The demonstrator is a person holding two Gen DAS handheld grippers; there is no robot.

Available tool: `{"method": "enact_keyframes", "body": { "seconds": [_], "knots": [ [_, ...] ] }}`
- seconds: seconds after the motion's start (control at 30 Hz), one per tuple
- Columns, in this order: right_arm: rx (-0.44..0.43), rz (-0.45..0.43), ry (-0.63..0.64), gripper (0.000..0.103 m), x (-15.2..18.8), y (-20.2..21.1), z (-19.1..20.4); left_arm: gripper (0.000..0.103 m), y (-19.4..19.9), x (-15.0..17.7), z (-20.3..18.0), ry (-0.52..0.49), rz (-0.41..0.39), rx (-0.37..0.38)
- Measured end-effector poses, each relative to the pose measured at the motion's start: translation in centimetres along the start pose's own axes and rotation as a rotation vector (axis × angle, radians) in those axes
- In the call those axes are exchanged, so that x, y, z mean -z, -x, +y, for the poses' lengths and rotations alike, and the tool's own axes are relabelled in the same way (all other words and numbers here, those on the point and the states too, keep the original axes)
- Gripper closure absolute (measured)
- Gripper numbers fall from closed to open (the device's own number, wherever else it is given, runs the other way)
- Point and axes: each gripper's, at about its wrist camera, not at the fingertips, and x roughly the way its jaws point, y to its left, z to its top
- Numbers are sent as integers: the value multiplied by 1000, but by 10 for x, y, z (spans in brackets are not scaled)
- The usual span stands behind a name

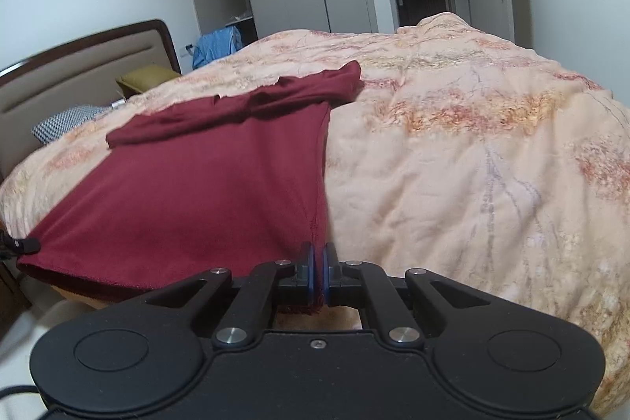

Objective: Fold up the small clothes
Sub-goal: 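Grasp the sweater side edge with both tools and lift it, then lift the sweater side with both tools and fold it over the body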

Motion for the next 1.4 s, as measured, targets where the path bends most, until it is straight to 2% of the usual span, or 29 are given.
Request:
{"method": "enact_keyframes", "body": {
  "seconds": [0.07, 0.13, 0.2, 0.23, 0.27, 0.3, 0.33, 0.37, 0.4, 0.47, 0.57, 0.7, 0.8, 0.97, 1.13, 1.17, 1.23, 1.3, 1.4],
  "knots": [
    [-7, 5, 10, 98, 1, -2, 0, 98, -1, 0, -1, -4, 8, 6],
    [-13, 15, 17, 92, 2, -3, -1, 96, -2, 1, -2, 5, 15, 21],
    [-15, 20, 27, 76, 2, -3, -3, 91, -3, 1, 0, 30, 33, 53],
    [-14, 17, 37, 71, 2, -1, -4, 82, -3, 1, 0, 40, 40, 65],
    [-14, 12, 51, 62, 2, 1, -4, 68, -3, 2, 1, 42, 42, 68],
    [-15, 7, 70, 51, 2, 3, -4, 60, -2, 3, 0, 38, 39, 63],
    [-20, -2, 94, 44, 2, 5, -2, 47, -1, 4, -1, 27, 34, 55],
    [-32, -10, 126, 36, 3, 8, 0, 38, 0, 4, -3, 12, 27, 47],
    [-50, -15, 166, 24, 3, 10, 3, 34, 2, 4, -5, -6, 18, 37],
    [-79, -27, 274, 13, 5, 15, 14, 11, 4, 3, -10, -34, 7, 25],
    [-86, -47, 499, 5, 12, 17, 38, 4, 8, 3, -17, -71, -16, 38],
    [-33, -68, 824, 6, 31, 6, 68, 0, 10, 4, -34, -149, -37, 26],
    [-8, -61, 985, 10, 42, -7, 80, 0, 9, 8, -45, -199, -47, 34],
    [44, -54, 1106, 17, 53, -30, 87, 0, 7, 13, -58, -234, -41, 52],
    [90, -71, 1157, 20, 62, -42, 91, 0, 9, 17, -62, -187, -32, 100],
    [95, -87, 1156, 25, 63, -41, 92, 0, 10, 18, -63, -179, -32, 106],
    [91, -111, 1170, 41, 61, -39, 93, 0, 11, 20, -65, -177, -29, 114],
    [79, -120, 1178, 73, 61, -36, 94, 0, 13, 22, -67, -191, -29, 115],
    [-1, -80, 1131, 86, 49, -32, 93, 0, 15, 27, -71, -233, -41, 112]
  ]
}}
